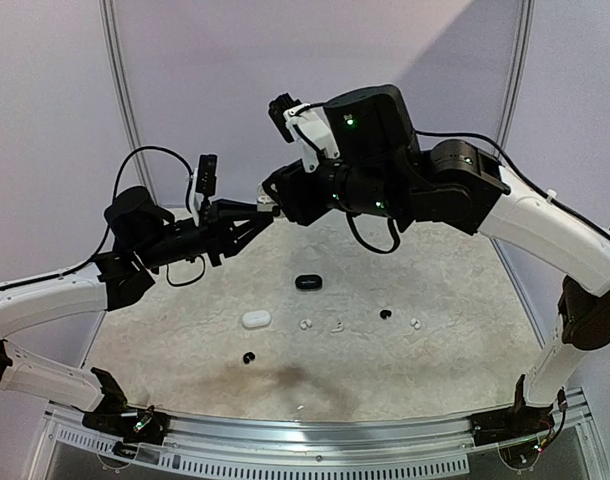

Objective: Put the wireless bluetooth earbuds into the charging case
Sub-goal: Pick up the right earbud from the right side groove of the charging case.

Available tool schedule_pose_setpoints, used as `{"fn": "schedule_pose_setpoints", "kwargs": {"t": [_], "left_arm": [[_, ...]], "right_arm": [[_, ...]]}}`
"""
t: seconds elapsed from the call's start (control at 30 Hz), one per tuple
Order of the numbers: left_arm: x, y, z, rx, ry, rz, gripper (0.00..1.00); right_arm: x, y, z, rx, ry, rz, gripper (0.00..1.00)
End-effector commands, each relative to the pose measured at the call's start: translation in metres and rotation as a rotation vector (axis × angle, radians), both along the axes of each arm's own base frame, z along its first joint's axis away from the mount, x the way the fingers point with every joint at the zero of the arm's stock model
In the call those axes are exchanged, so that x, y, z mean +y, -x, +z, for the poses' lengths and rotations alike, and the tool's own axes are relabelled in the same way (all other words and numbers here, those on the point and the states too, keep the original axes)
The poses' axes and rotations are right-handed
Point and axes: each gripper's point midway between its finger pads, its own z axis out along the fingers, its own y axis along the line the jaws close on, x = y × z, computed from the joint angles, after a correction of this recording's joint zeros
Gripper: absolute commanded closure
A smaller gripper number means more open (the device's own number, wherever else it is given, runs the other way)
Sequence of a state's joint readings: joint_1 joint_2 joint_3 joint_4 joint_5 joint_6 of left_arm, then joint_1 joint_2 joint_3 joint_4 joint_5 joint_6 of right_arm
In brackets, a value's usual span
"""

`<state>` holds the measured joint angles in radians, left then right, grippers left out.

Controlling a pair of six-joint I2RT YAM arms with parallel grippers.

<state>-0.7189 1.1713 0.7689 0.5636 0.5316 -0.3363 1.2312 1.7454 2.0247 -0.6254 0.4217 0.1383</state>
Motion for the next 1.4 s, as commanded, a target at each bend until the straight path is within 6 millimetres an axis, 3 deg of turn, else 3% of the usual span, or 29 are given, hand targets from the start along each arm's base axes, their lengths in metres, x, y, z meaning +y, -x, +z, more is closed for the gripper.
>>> {"fn": "schedule_pose_setpoints", "kwargs": {"t": [0.0, 0.33, 1.03, 1.37], "left_arm": [[0.002, -0.003, -0.006, -0.018, -0.002, 0.022, 1.0], [0.005, -0.008, -0.006, -0.021, -0.003, 0.034, 1.0], [0.006, -0.012, -0.005, -0.03, -0.003, 0.039, 1.0], [0.006, -0.012, -0.004, -0.03, 0.0, 0.037, 1.0]], "right_arm": [[0.003, -0.005, -0.004, 0.003, 0.017, -0.036, 0.52], [0.011, -0.004, -0.007, 0.001, 0.027, -0.007, 0.61], [0.022, 0.0, -0.032, 0.02, 0.088, 0.045, 0.64], [0.016, -0.007, -0.034, 0.003, 0.083, 0.013, 0.71]]}}
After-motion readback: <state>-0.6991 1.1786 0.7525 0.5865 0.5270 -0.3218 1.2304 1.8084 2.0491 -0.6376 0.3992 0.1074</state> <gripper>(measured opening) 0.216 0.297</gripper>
